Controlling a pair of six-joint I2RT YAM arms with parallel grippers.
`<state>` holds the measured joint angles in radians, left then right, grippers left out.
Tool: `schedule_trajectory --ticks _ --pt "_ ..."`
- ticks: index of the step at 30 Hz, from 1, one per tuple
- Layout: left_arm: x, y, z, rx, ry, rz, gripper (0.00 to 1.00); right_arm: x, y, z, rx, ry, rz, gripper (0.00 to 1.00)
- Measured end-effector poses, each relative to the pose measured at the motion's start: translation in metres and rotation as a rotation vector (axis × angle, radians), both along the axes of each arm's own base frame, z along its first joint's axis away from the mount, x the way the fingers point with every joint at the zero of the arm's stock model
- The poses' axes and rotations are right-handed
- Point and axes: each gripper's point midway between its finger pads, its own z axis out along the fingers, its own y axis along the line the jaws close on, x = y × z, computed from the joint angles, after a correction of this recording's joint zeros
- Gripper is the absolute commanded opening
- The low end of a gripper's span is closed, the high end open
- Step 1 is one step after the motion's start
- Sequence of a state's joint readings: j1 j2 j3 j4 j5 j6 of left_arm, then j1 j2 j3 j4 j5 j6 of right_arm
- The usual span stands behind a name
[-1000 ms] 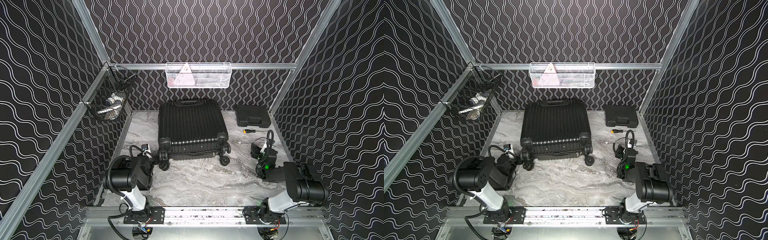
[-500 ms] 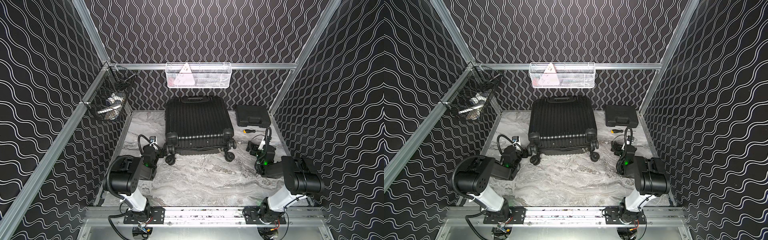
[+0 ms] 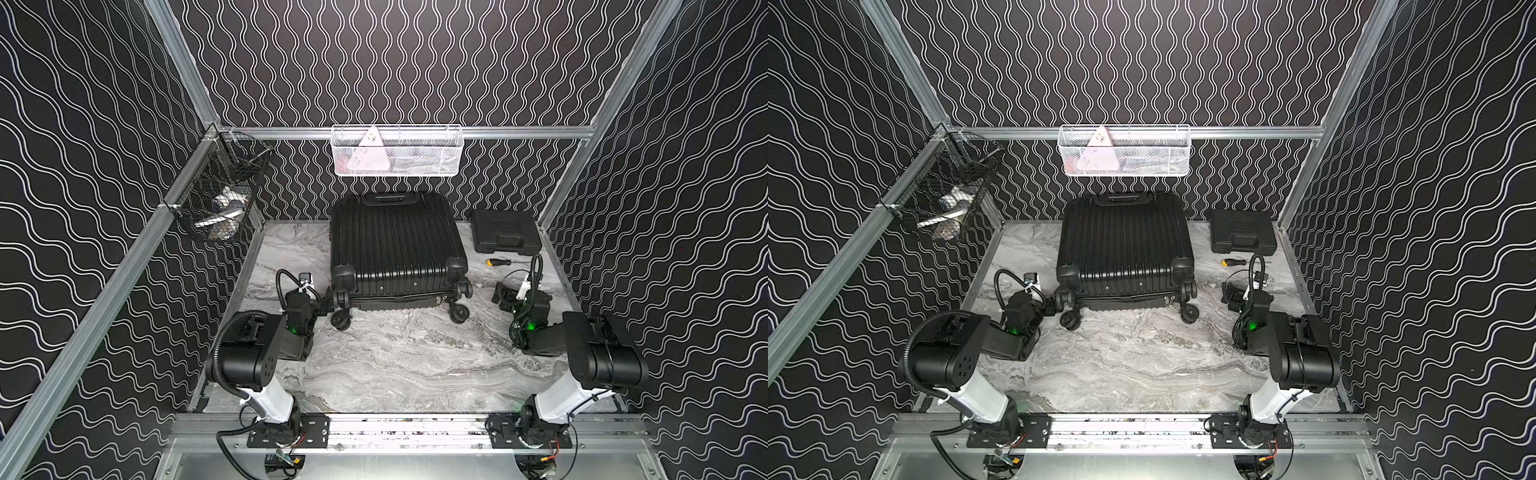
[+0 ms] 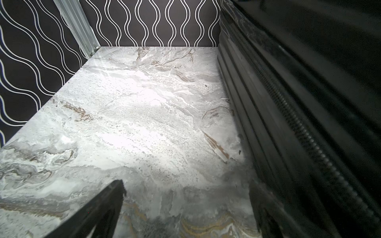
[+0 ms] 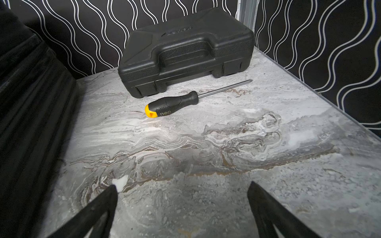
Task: Close the suitcase zippers
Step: Reset both arms
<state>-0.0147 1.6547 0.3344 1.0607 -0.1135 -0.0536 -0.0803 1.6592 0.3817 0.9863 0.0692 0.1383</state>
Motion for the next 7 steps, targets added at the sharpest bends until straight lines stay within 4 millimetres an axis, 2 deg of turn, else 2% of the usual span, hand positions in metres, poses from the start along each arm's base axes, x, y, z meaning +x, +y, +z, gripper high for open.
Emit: schedule_trajectory --ticks 7 --pt "-0.0005 0.0005 -0.0013 0.001 0.006 0.002 0.99 0.0 0.0005 -0.0001 0.001 0.0 0.003 1.0"
